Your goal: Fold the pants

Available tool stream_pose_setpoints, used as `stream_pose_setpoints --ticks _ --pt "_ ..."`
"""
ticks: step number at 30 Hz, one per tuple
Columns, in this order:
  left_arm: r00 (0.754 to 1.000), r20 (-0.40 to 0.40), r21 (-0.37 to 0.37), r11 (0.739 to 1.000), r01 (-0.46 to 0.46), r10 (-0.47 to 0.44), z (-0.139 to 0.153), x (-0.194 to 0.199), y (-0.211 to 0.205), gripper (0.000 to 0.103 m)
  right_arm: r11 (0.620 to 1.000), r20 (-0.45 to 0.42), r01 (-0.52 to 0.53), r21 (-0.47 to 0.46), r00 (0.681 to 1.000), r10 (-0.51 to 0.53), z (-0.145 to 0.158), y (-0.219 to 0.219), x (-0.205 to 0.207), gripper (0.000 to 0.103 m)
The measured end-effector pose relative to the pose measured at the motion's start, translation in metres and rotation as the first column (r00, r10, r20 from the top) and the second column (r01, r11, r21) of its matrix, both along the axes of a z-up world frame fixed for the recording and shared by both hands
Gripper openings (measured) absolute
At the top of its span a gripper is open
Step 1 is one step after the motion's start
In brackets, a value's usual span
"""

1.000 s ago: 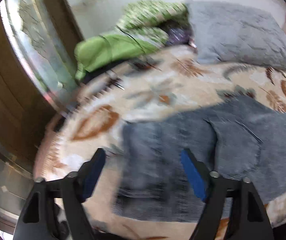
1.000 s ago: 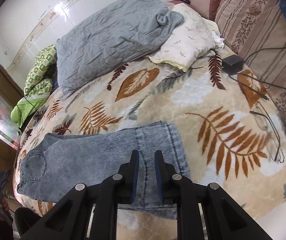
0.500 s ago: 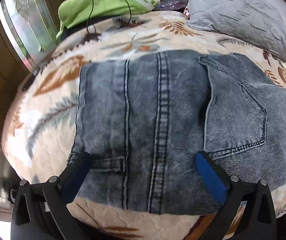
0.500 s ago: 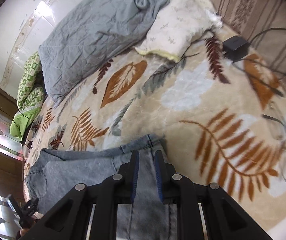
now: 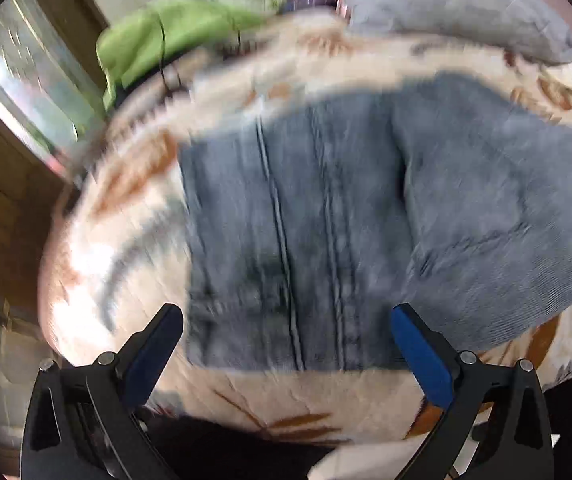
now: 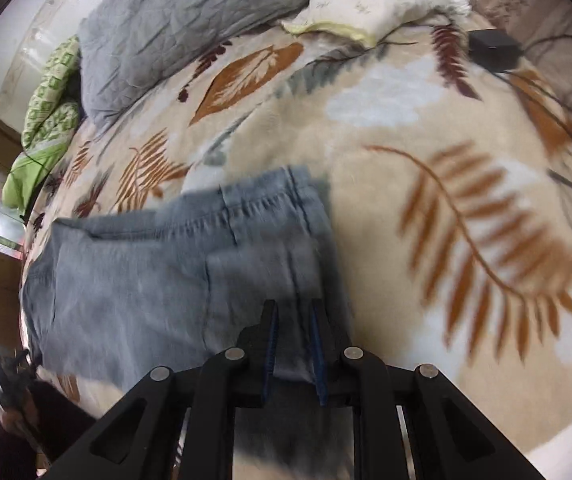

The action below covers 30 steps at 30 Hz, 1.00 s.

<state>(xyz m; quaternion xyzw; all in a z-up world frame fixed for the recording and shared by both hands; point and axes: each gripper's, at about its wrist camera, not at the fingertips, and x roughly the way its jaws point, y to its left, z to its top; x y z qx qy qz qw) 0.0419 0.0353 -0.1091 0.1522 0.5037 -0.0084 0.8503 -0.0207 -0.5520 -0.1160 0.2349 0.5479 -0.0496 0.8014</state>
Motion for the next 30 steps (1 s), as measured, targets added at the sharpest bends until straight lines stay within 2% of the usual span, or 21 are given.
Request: stream_pose_setpoints --ticks 4,5,6,7,8,9,12,14,15,16,17,18,19,21,22,24,27,28,30 --pt "0.986 0.144 -0.08 0.992 0.101 -0.088 0.042 -0.005 -0.03 0.103 0.998 0.124 0.068 -0.01 0.99 -0.066 0.029 -0.019 -0.018 0.021" --pt "0.981 0.161 -0.092 0.988 0.123 -0.107 0.046 -0.005 -0.037 0.103 0.996 0.139 0.087 -0.019 0.987 -0.084 0.034 -0.022 -0.017 0.034" --pt "0.978 0.167 -0.099 0.985 0.142 -0.125 0.047 -0.005 -0.046 0.103 0.995 0.149 0.102 -0.016 0.984 -0.098 0.036 -0.024 -0.016 0.062" --pt "0.976 0.162 -0.099 0.982 0.161 -0.144 0.045 -0.003 -0.055 0.103 0.992 0.171 0.125 -0.004 0.978 -0.123 0.037 -0.027 -0.013 0.074" --pt "0.976 0.149 -0.095 0.981 0.172 -0.157 0.042 -0.001 -0.063 0.103 0.99 0.199 0.141 0.013 0.97 -0.141 0.037 -0.028 -0.01 0.082" --pt "0.977 0.137 -0.094 0.979 0.179 -0.165 0.037 -0.001 -0.069 0.103 0.989 0.211 0.143 0.037 0.966 -0.147 0.036 -0.03 -0.005 0.082" --pt "0.982 0.08 -0.095 0.98 0.176 -0.169 0.015 0.0 -0.084 0.103 0.988 0.16 0.129 0.089 0.977 -0.142 0.022 -0.034 0.018 0.082" --pt "0.988 0.024 -0.103 0.983 0.155 -0.153 0.001 0.004 -0.083 0.103 0.986 0.095 0.128 0.103 0.986 -0.138 0.007 -0.034 0.035 0.08" --pt "0.99 0.001 -0.104 0.984 0.143 -0.143 -0.004 0.004 -0.085 0.103 0.983 0.069 0.133 0.125 0.987 -0.142 -0.002 -0.035 0.04 0.074" --pt "0.991 -0.028 -0.094 0.987 0.128 -0.131 -0.013 0.005 -0.083 0.103 0.976 0.031 0.135 0.169 0.989 -0.142 -0.013 -0.036 0.049 0.066" --pt "0.991 -0.049 -0.076 0.99 0.119 -0.122 -0.021 0.007 -0.082 0.103 0.974 0.001 0.126 0.189 0.992 -0.129 -0.023 -0.035 0.053 0.044" --pt "0.991 -0.071 -0.061 0.993 0.105 -0.109 -0.028 0.009 -0.078 0.103 0.976 -0.043 0.111 0.186 0.994 -0.105 -0.032 -0.032 0.058 0.028" --pt "0.991 -0.089 -0.069 0.994 0.09 -0.096 -0.034 0.01 -0.073 0.103 0.984 -0.082 0.091 0.151 0.993 -0.079 -0.035 -0.028 0.062 0.026" --pt "0.992 -0.107 -0.117 0.991 0.062 -0.075 -0.036 0.012 -0.064 0.103 0.994 -0.104 0.033 0.101 0.994 -0.022 -0.022 -0.02 0.068 0.019" --pt "0.991 -0.113 -0.132 0.99 0.053 -0.068 -0.037 0.012 -0.061 0.103 0.997 -0.095 0.027 0.077 0.995 -0.02 -0.008 -0.02 0.07 0.018" --pt "0.991 -0.114 -0.128 0.99 0.053 -0.068 -0.037 0.012 -0.061 0.103 0.999 -0.024 0.027 0.026 0.999 -0.026 0.024 -0.022 0.073 0.017" --pt "0.994 -0.091 -0.096 0.994 0.059 -0.068 -0.037 0.009 -0.068 0.103 1.0 0.154 0.026 -0.01 0.988 -0.024 0.08 -0.025 0.07 0.015" --pt "0.994 -0.082 -0.091 0.994 0.06 -0.067 -0.037 0.008 -0.069 0.103 0.999 0.208 0.023 -0.037 0.978 -0.015 0.092 -0.022 0.067 0.014" --pt "0.996 -0.073 -0.09 0.995 0.053 -0.06 -0.038 0.005 -0.071 0.103 0.992 0.268 0.047 -0.12 0.963 -0.014 0.092 -0.013 0.066 0.013"
